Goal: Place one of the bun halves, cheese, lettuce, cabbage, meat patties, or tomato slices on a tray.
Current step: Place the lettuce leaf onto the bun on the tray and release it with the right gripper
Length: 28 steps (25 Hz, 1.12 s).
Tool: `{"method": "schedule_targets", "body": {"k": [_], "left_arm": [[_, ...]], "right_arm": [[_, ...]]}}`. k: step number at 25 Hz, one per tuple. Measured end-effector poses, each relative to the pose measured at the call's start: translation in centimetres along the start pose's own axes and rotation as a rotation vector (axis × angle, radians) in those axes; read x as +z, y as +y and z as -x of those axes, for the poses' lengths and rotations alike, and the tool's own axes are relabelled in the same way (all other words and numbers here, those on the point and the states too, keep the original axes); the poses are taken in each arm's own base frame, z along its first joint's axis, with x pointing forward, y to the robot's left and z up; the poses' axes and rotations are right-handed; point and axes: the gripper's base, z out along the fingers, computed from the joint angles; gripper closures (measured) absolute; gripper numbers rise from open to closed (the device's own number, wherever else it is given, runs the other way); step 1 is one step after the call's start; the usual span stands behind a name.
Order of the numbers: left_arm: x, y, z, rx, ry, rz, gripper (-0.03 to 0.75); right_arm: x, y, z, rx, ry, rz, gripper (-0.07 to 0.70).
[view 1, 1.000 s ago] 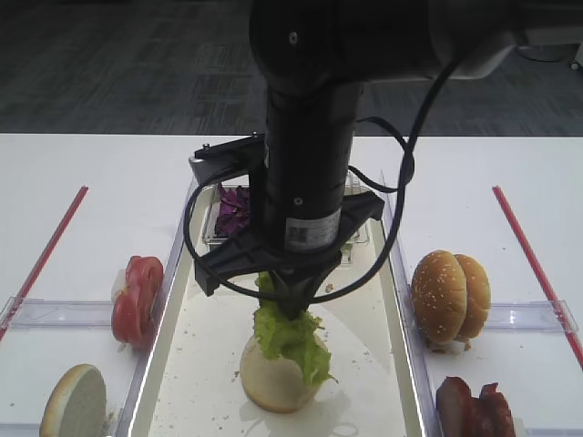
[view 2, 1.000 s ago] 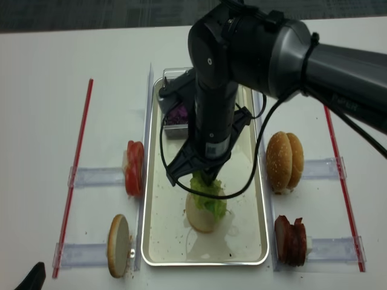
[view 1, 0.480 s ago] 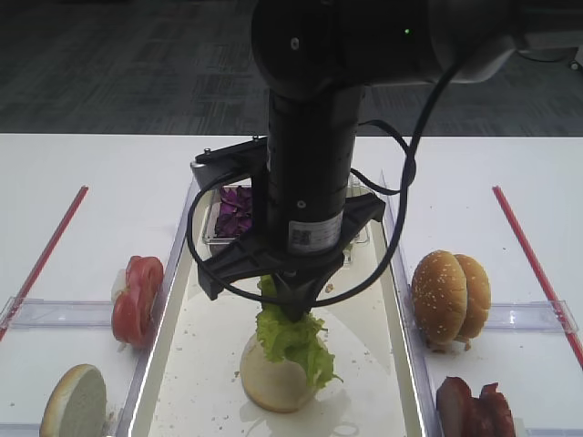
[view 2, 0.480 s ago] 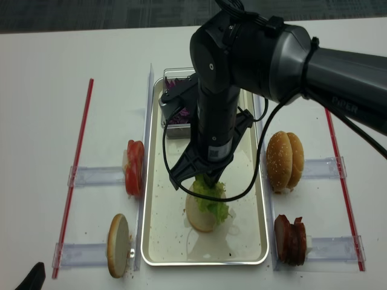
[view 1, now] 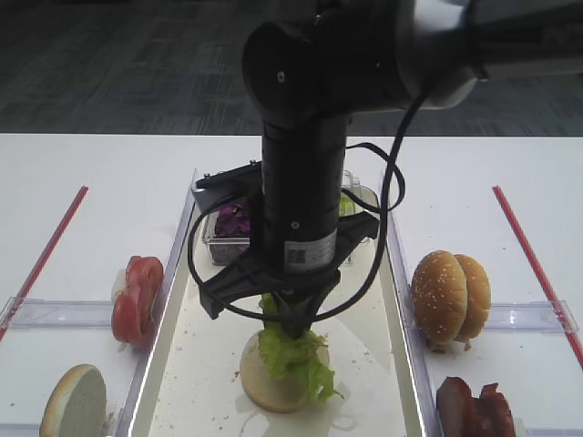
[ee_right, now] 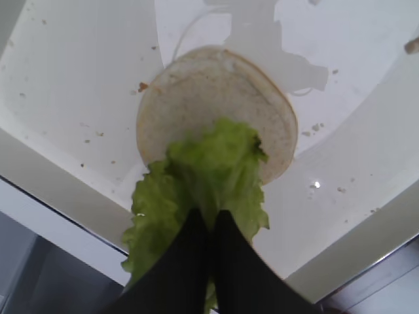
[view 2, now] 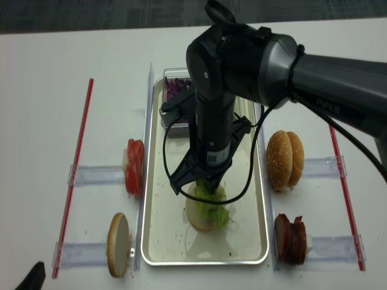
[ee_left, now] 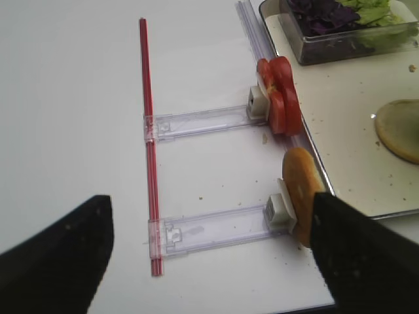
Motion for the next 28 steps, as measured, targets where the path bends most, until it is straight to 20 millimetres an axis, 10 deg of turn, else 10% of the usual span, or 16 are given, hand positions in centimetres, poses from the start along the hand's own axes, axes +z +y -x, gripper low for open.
{"method": "schedule_targets", "body": {"k": [28], "left_arm": [[0.0,0.0,0.0,0.000,0.000,0.000,0.151]], "right_arm": [[0.4,0.5,1.7,-0.009,-0.046,0.017,0.578]]}}
